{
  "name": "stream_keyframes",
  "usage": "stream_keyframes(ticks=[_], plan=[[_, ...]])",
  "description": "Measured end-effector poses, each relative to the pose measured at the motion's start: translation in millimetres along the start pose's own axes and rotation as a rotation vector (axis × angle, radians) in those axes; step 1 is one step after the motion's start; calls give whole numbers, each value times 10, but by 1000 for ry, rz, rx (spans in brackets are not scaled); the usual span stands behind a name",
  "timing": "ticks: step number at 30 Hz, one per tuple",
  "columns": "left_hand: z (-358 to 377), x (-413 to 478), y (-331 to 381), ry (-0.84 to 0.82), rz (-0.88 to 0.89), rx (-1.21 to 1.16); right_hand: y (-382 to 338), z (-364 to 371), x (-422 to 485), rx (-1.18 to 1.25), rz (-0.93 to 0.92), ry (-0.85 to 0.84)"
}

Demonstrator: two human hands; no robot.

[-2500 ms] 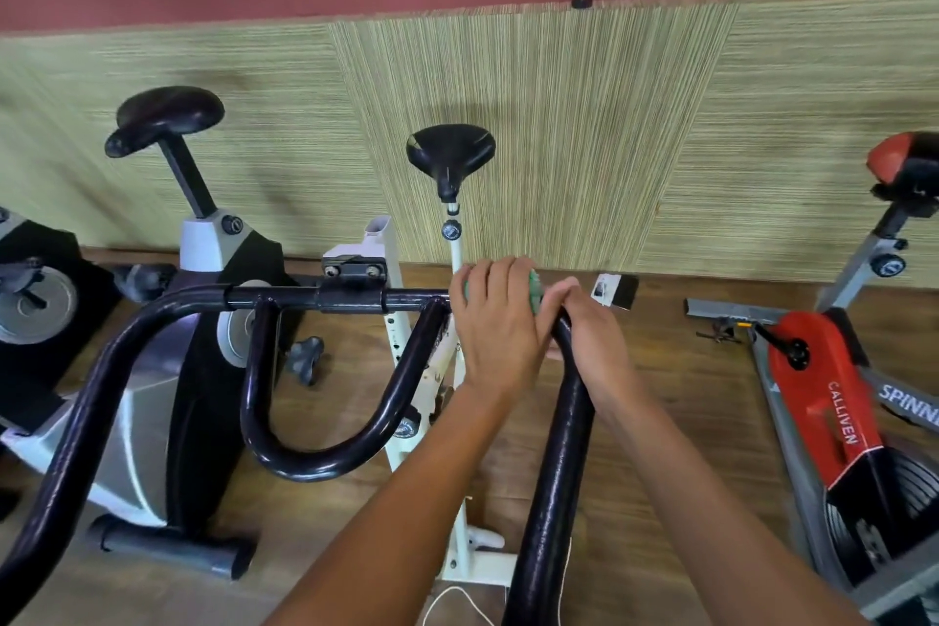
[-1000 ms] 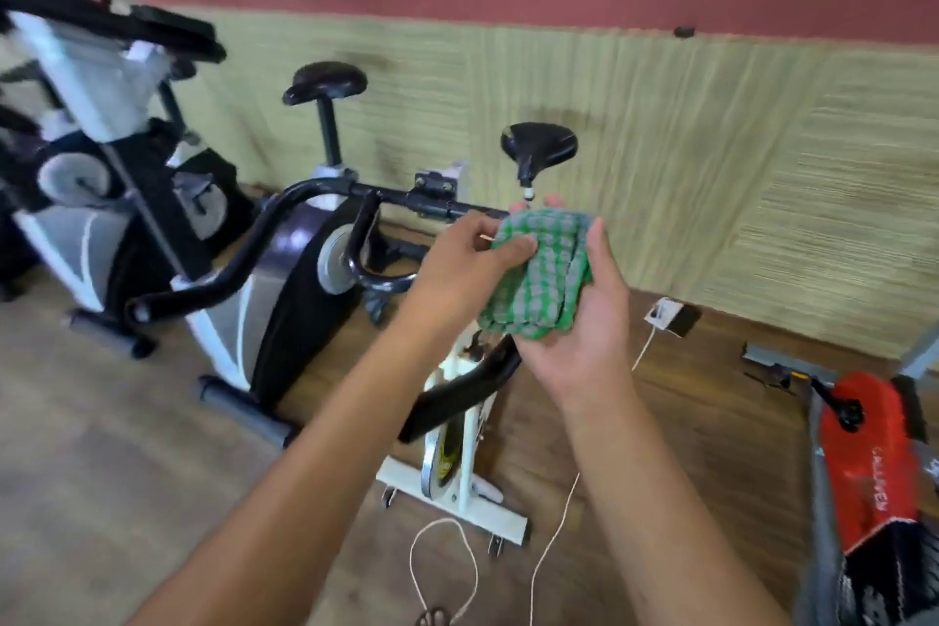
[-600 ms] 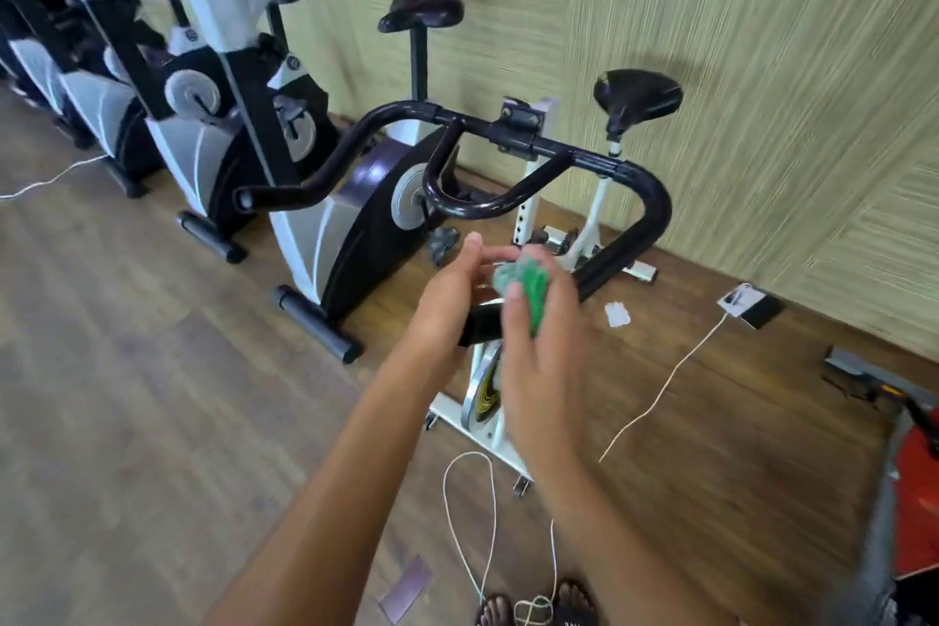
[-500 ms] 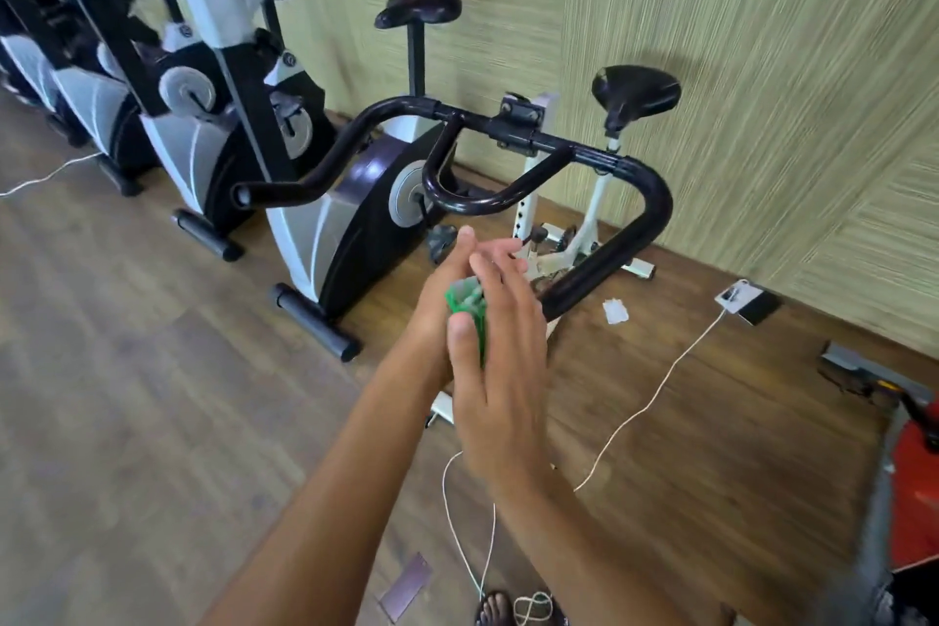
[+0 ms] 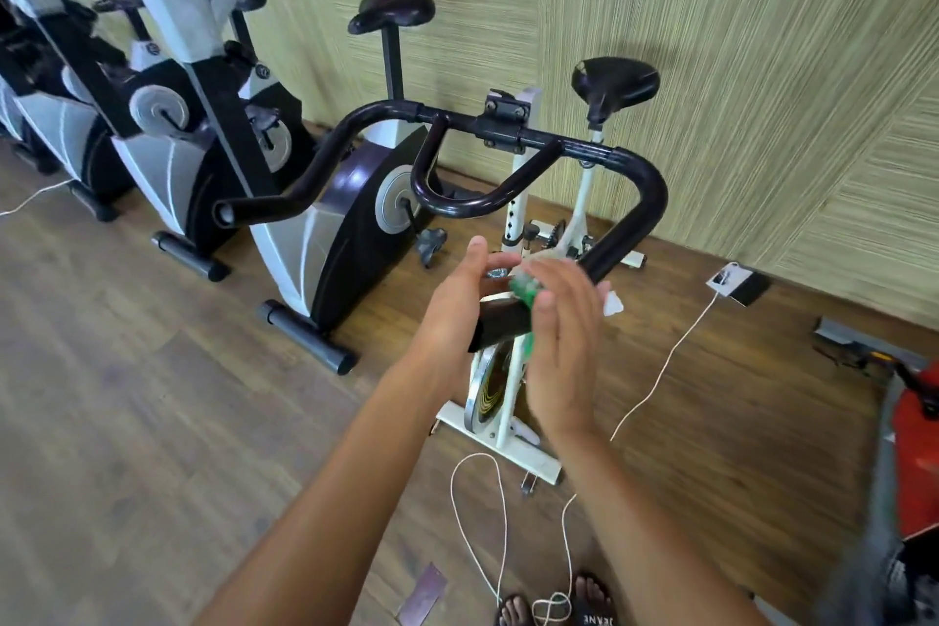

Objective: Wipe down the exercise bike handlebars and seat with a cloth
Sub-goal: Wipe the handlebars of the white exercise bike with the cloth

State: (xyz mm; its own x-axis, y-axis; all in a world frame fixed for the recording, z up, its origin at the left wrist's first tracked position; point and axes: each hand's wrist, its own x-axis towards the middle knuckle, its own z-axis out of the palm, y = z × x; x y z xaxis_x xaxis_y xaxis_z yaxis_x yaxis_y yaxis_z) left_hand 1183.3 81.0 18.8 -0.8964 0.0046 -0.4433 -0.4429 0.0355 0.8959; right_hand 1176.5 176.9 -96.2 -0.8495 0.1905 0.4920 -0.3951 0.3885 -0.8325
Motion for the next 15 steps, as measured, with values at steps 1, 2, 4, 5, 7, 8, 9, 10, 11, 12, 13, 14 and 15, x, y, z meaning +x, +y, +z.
stream_keyframes(ticks=[1,2,4,5,7,8,9,10,11,12,13,14,15], plan=[[5,15,-3,11,-1,39,95,-47,43,-60,-12,25],[7,13,13,20,5,82,150,-77,89,-99,-25,23],[-20,32,35,50,-2,157,179,-72,89,-57,9,19],[-35,62,23,80,-12,210,150,-46,42,-23,0,7],[-64,142,15,172,92,593,110,-5,-123,-22,-57,-19],[-49,161,46,294,162,875,144,-32,-150,-41,-107,-41],[5,160,96,448,274,1079,251,-87,-92,-72,-161,-75],[89,139,149,561,383,1148,381,-146,8,-125,-220,-96],[207,107,214,622,476,1117,521,-220,146,-183,-251,-113],[352,113,256,641,545,1049,668,-298,314,-229,-245,-115],[492,169,250,633,577,1009,806,-373,497,-246,-216,-104],[633,249,237,614,567,994,926,-436,662,-235,-188,-92],[765,360,197,585,517,991,1004,-488,782,-205,-170,-94]])
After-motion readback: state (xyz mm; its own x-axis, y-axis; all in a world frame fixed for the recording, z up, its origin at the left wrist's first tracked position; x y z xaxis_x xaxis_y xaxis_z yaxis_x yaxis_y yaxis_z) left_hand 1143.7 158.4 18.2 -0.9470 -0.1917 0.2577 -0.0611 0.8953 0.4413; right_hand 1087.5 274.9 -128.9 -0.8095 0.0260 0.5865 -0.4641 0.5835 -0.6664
